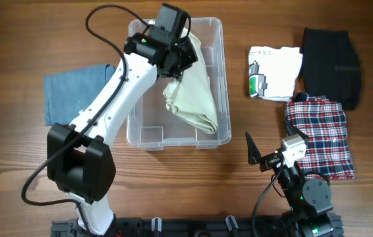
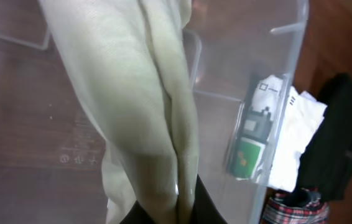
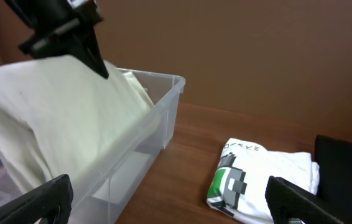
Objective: Pack container
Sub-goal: 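Lower the cream cloth into the bin's lower half and release, then move the left gripper to the blue jeans and grasp their edge, then lift the blue jeans and carry them into the bin's upper half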
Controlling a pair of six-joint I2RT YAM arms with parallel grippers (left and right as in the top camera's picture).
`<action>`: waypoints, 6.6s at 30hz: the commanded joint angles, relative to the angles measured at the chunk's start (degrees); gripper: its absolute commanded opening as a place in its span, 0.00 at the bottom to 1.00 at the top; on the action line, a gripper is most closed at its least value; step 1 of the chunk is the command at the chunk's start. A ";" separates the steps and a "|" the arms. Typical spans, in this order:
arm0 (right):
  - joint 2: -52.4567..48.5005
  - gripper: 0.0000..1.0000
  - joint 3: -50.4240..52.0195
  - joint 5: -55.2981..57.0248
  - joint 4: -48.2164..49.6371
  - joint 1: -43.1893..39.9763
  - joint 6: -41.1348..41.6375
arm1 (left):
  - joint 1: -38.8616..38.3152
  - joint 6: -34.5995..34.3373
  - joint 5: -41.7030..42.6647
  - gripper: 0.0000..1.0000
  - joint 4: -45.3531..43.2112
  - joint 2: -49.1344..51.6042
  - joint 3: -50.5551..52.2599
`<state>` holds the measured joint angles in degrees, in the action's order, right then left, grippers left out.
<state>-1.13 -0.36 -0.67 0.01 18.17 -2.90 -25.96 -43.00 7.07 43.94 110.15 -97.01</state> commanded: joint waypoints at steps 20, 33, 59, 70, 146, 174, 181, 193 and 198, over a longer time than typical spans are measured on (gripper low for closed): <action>0.33 1.00 0.07 -0.74 0.31 -0.26 -0.09 | -2.80 2.08 0.28 0.06 -4.57 -1.31 5.55; 0.33 1.00 0.07 -0.74 0.31 -0.26 -0.09 | -2.69 6.78 -5.73 0.44 2.29 -1.31 6.91; 0.33 1.00 0.07 -0.74 0.31 -0.26 -0.09 | -2.43 12.57 -15.63 1.00 5.62 -1.33 6.91; 0.33 1.00 0.07 -0.74 0.31 -0.26 -0.09 | 4.85 12.57 -9.94 1.00 5.92 -10.64 6.88; 0.33 1.00 0.07 -0.74 0.31 -0.26 -0.09 | 54.21 54.82 8.57 1.00 5.97 16.33 6.93; 0.33 1.00 0.07 -0.74 0.31 -0.26 -0.09 | 54.21 54.29 8.39 0.04 9.46 14.86 6.99; 0.33 1.00 0.07 -0.74 0.31 -0.26 -0.09 | 54.21 54.12 11.65 0.04 9.20 8.33 5.75; 0.33 1.00 0.07 -0.72 0.31 -0.26 -0.11 | 53.99 46.60 17.62 0.04 6.60 -2.73 4.31; 0.33 1.00 0.07 -0.74 0.31 -0.26 -0.09 | 52.50 42.51 17.59 0.04 4.79 -8.00 4.28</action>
<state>-1.10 -0.36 -0.67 0.03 18.17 -2.90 27.94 4.43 20.91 50.54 109.01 -91.24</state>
